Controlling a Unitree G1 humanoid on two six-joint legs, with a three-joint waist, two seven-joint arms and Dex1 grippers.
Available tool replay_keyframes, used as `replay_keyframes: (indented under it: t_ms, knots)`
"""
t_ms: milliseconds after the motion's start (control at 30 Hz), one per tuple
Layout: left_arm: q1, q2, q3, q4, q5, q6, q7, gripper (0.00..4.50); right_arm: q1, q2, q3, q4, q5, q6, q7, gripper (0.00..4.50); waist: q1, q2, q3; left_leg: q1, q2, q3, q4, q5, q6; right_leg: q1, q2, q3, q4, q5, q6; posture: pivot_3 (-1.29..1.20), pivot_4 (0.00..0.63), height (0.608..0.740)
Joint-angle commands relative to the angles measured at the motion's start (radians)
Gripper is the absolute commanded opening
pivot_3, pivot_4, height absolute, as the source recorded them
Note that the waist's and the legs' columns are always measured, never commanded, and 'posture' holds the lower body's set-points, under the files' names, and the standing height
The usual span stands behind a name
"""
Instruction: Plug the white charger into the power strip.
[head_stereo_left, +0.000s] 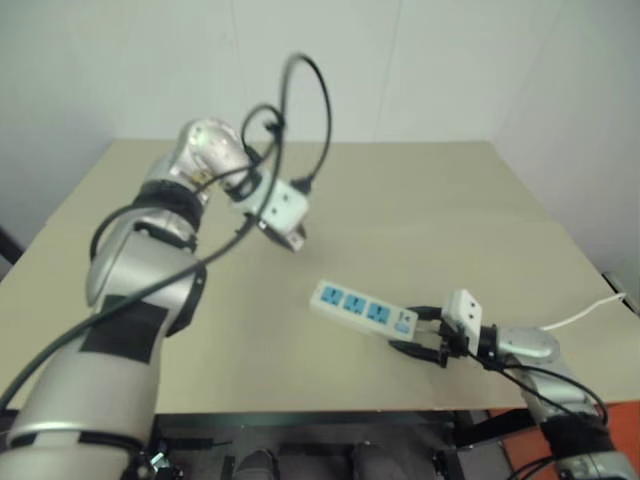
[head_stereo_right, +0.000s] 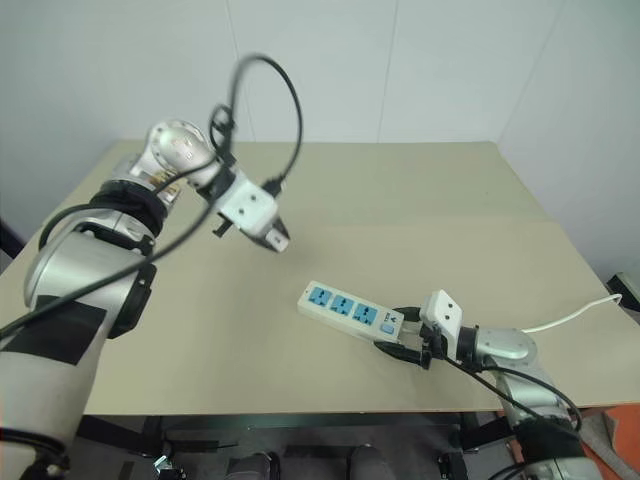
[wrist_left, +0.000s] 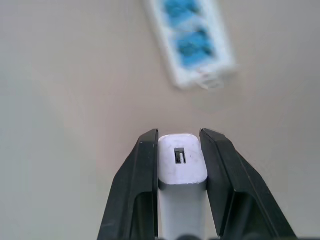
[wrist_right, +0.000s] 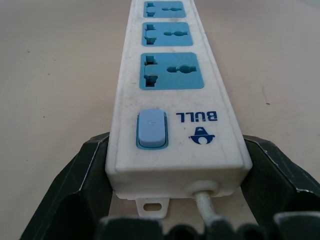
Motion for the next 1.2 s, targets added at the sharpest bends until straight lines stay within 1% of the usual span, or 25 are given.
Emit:
replay_keyframes:
  t_ms: [33,133,200,267,333,433,600,800,933,1033,1200]
  knots:
    - [0.047,0.021,0.047,-0.106,-0.296,0.218,-0.004,0.95,-0.101,0.013,0.034,0.087,-0.013,-0.043,0.072,3.43,-0.002,0.000,0.000,0.000,0.000,0.000,0.000,0.000,0.000,0.000,0.000,0.000,0.001,0.000,0.000,0.00,0.150,0.740]
    - [0.120,0.028,0.082,-0.185,-0.476,0.385,-0.004,0.95,-0.204,0.045,0.064,0.211,-0.040,-0.086,0.115,3.43,-0.009,0.000,0.000,0.001,0.000,0.000,0.001,0.000,0.000,0.000,0.000,0.000,0.003,0.000,0.000,0.00,0.150,0.740]
    - [0.171,0.016,0.139,-0.226,-0.576,0.510,-0.004,0.95,-0.268,0.071,0.086,0.307,-0.069,-0.132,0.136,3.43,-0.014,0.000,0.000,0.001,0.000,0.000,0.001,0.000,0.000,0.000,0.000,0.000,0.003,0.000,0.000,0.00,0.150,0.740]
    - [0.234,0.003,0.182,-0.282,-0.661,0.629,-0.004,0.95,-0.318,0.096,0.101,0.388,-0.090,-0.170,0.156,3.43,-0.018,0.000,0.000,0.000,0.000,-0.001,0.002,0.000,0.000,-0.001,0.000,0.000,0.003,0.000,0.000,0.00,0.150,0.740]
    - [0.287,-0.002,0.197,-0.343,-0.709,0.696,-0.004,0.95,-0.347,0.112,0.107,0.440,-0.100,-0.198,0.172,3.43,-0.020,0.001,0.000,0.000,0.000,-0.001,0.002,0.000,0.000,0.000,0.000,-0.001,0.003,0.000,0.000,0.00,0.150,0.740]
    - [0.372,-0.021,0.215,-0.417,-0.720,0.753,-0.004,0.95,-0.374,0.132,0.111,0.488,-0.108,-0.231,0.190,3.43,-0.020,0.001,0.000,0.000,0.000,-0.001,0.002,0.000,0.000,0.000,0.000,-0.001,0.003,0.000,-0.001,0.00,0.150,0.740]
    - [0.484,-0.035,0.210,-0.499,-0.724,0.788,-0.004,0.95,-0.383,0.157,0.115,0.510,-0.111,-0.251,0.209,3.43,-0.024,0.001,0.000,0.003,0.001,-0.001,0.002,0.000,0.000,0.001,0.001,-0.001,0.004,0.001,-0.003,0.00,0.150,0.740]
    - [0.483,-0.072,0.198,-0.444,-0.683,0.768,-0.004,0.95,-0.378,0.180,0.121,0.511,-0.125,-0.257,0.205,3.43,-0.022,0.001,0.000,0.003,0.001,-0.001,0.002,0.000,0.000,0.002,0.001,-0.001,0.004,0.001,-0.002,0.00,0.150,0.740]
    - [0.468,-0.102,0.182,-0.415,-0.695,0.778,-0.004,0.95,-0.377,0.189,0.124,0.504,-0.129,-0.252,0.201,3.43,-0.023,0.001,0.000,0.004,0.001,-0.002,0.002,0.000,0.000,0.002,0.002,-0.001,0.004,0.001,-0.001,0.00,0.150,0.740]
    - [0.477,-0.114,0.155,-0.394,-0.679,0.741,-0.004,0.95,-0.376,0.192,0.124,0.502,-0.133,-0.250,0.197,3.43,-0.025,0.001,0.000,0.004,0.001,-0.001,0.001,0.000,0.000,0.002,0.002,-0.001,0.004,0.001,-0.001,0.00,0.150,0.740]
    - [0.482,-0.136,0.152,-0.342,-0.664,0.716,-0.004,0.95,-0.361,0.194,0.127,0.492,-0.141,-0.251,0.188,3.43,-0.025,0.001,0.000,0.004,0.001,-0.001,0.001,0.000,0.000,0.002,0.002,-0.001,0.004,0.000,-0.001,0.00,0.150,0.740]
